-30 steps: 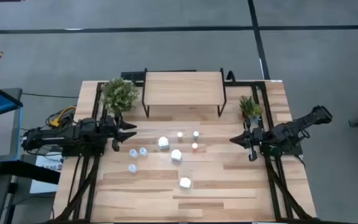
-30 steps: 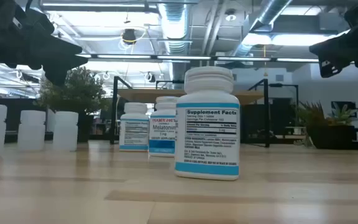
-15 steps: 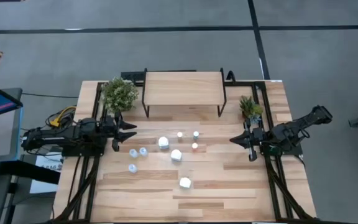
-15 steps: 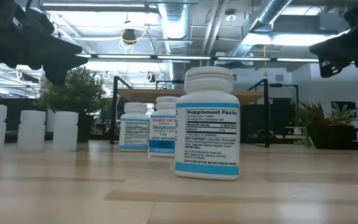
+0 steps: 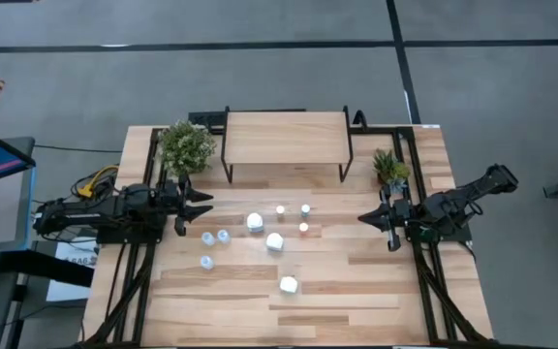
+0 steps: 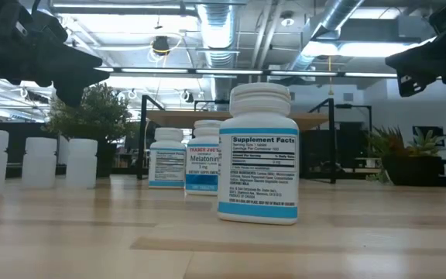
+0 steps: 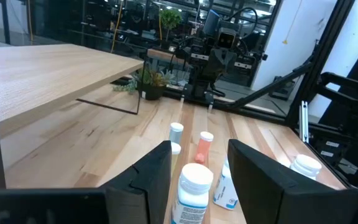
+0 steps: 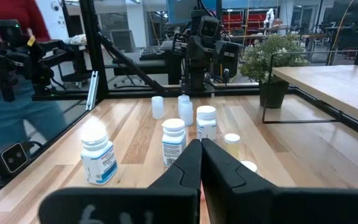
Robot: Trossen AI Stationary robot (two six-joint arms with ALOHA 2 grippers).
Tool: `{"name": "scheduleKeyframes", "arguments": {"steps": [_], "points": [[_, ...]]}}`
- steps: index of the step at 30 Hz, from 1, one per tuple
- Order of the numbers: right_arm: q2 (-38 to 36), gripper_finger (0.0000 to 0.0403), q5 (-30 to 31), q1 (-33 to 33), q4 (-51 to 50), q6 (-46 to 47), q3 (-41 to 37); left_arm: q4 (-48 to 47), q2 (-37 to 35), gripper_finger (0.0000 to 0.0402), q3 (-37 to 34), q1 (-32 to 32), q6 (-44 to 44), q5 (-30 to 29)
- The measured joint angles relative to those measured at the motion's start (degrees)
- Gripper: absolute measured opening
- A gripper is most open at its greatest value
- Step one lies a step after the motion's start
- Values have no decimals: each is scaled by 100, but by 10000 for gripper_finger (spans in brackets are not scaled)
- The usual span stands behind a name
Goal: Pick and place medicine bottles onto shelf by color
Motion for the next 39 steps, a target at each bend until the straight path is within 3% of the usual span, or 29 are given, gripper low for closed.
{"name": "scheduleKeyframes", "arguments": {"steps": [13,21,26,34,39], "points": [[2,33,-1,1,1,0,-1,1,2,146,0,-2,58,-16],[0,33,-1,-1,1,-2,-2,156,85,146,2,0,681,-816],[1,33,1,-1,-1,-1,-2,191,142,146,1,0,935,-868],[0,33,1,-8,23,-2,-2,837,146,146,1,-2,-1065,-734],[3,33,1,-10,390,-2,-28,1636,144,146,0,0,-730,-783]]}}
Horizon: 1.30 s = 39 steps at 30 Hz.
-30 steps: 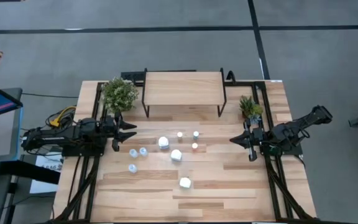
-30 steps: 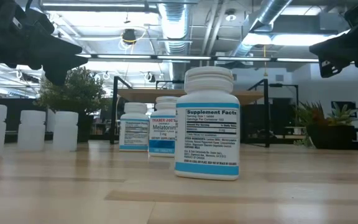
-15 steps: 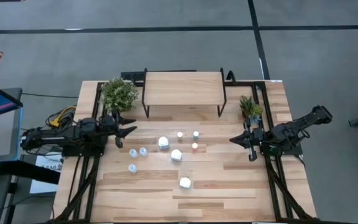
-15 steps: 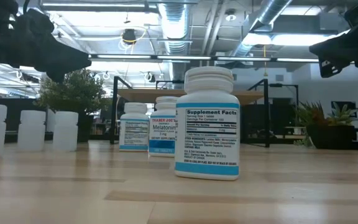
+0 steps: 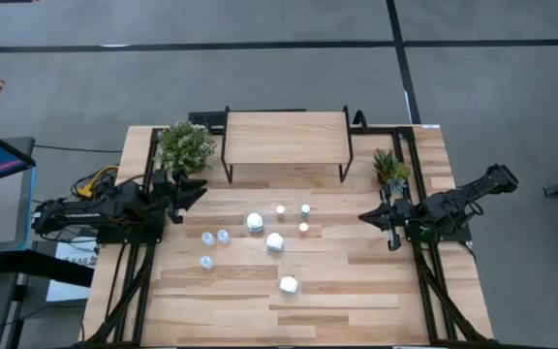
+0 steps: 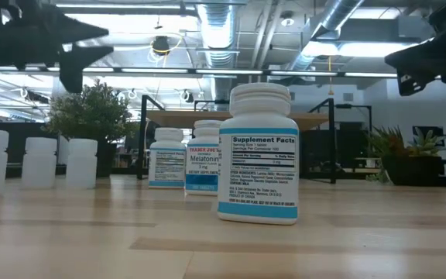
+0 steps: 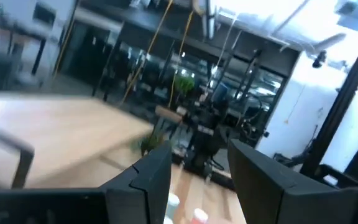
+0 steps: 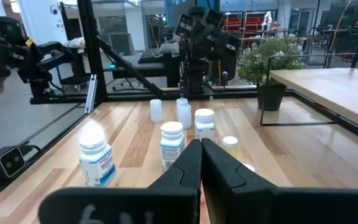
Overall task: Pick and place medicine bottles onto shelf by color
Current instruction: Put the blue pill bottle on the shelf
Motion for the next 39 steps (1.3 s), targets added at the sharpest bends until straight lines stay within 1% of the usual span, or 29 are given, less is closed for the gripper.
{"name": "scheduleKeyframes", "arguments": {"steps": [2,4,6,8,11,14,16,19,21,25,30,34,36,39], "points": [[0,33,0,0,310,2,0,20,0,146,0,0,396,180],[-3,33,0,0,563,5,7,-10,3,146,0,-2,524,378],[1,33,0,0,911,13,7,28,49,144,1,-3,363,530],[-2,33,0,0,1450,108,7,109,140,138,25,-24,67,534],[-2,33,1,0,2575,831,12,125,421,125,217,-128,-40,511],[-5,33,0,13,3281,1608,24,456,823,112,526,-241,320,512],[-3,33,-16,11,3505,1981,22,623,1146,105,732,-301,595,509],[-2,33,-23,11,3456,1946,22,602,1603,99,1011,-345,861,507],[0,33,1,11,3419,1737,22,602,1867,99,1160,-352,818,507],[0,33,2,4,3445,1707,22,601,2331,102,1418,-350,451,592],[-1,33,3,0,3494,1643,22,594,2718,121,1671,-350,-222,744],[-3,33,348,-66,3761,2007,30,598,2897,154,1834,-350,-686,826],[19,37,274,-94,3746,1914,170,608,2944,175,1867,-350,-730,820],[259,52,117,-107,3656,1556,615,597,2964,204,1869,-350,-726,773]]}}
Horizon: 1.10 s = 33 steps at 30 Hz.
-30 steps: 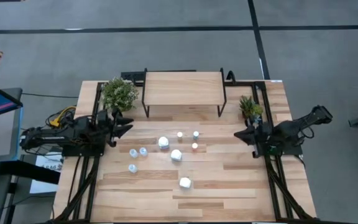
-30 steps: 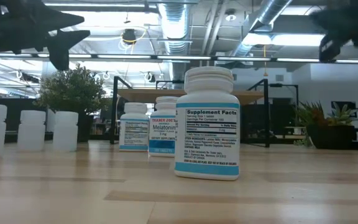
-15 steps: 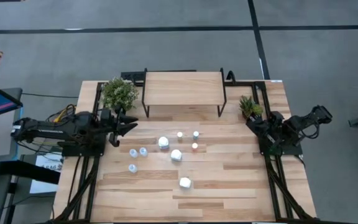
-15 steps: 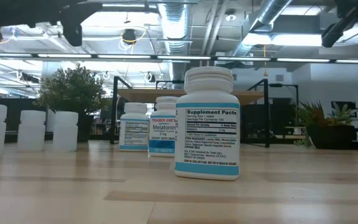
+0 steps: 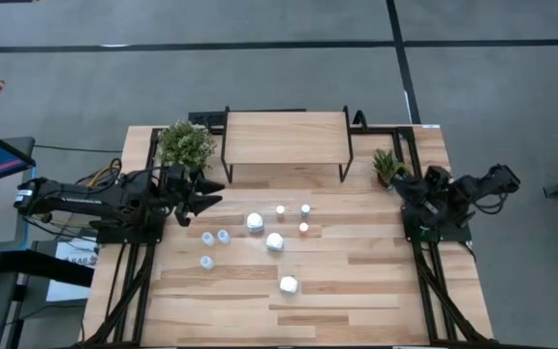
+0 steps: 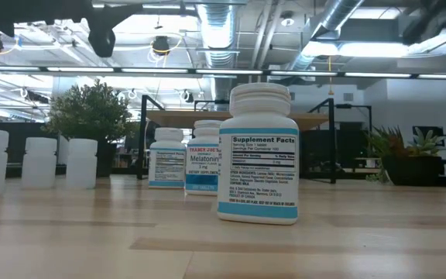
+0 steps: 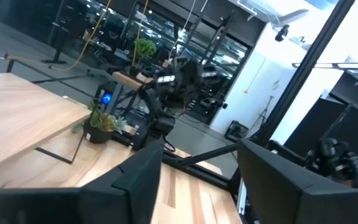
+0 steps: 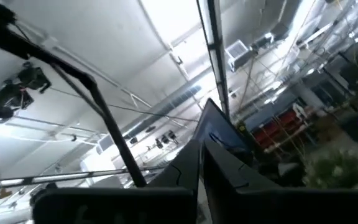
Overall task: Pick and place medicine bottles onto shelf by color
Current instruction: Put the blue pill bottle on the shelf
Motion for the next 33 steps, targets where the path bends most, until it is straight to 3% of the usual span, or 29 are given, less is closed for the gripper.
{"name": "scheduleKeyframes", "arguments": {"steps": [7,17,25,33], "points": [[1272,125,-261,0,-1750,-251,1651,2,-2,243,2,0,-247,-4],[3395,239,-157,-62,-4403,-13,3892,1,-2,245,3,0,-102,-22],[4726,250,-151,-890,-7623,1541,5299,2,0,245,4,0,-90,-20],[5929,250,-930,-1661,-7982,1123,5812,0,0,245,7,0,318,-19]]}}
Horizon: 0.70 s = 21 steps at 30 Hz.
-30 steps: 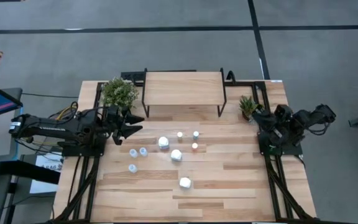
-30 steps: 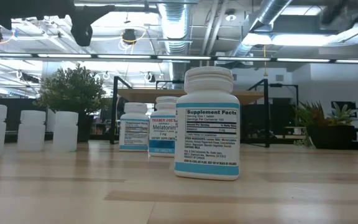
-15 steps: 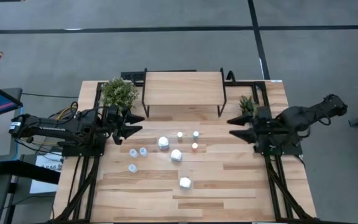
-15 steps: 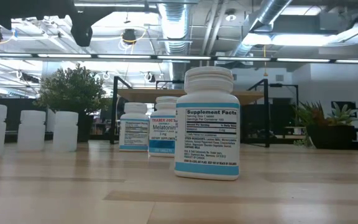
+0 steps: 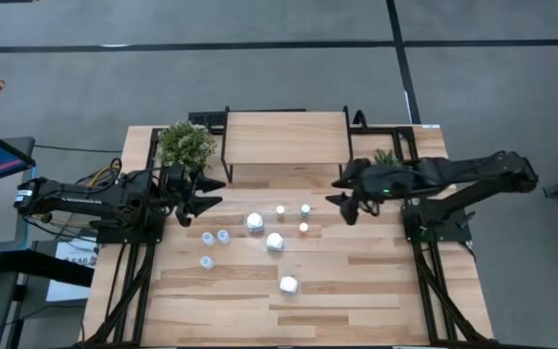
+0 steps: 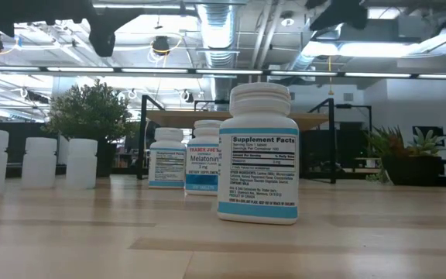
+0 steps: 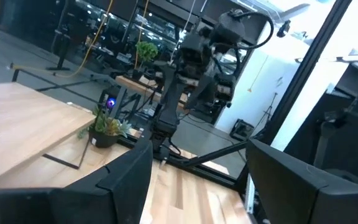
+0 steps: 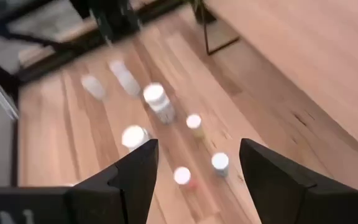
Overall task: Pick and place medicine bottles onto shelf by color
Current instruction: Put the blue pill bottle on the shelf
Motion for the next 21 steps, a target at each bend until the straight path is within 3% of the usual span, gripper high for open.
{"name": "scheduleKeyframes", "arguments": {"steps": [8,21], "points": [[821,250,-1132,-617,6,-627,89,-2,2,245,2,0,75,-100],[2216,250,-1324,-935,95,-2127,83,-62,0,245,2,0,542,-549]]}}
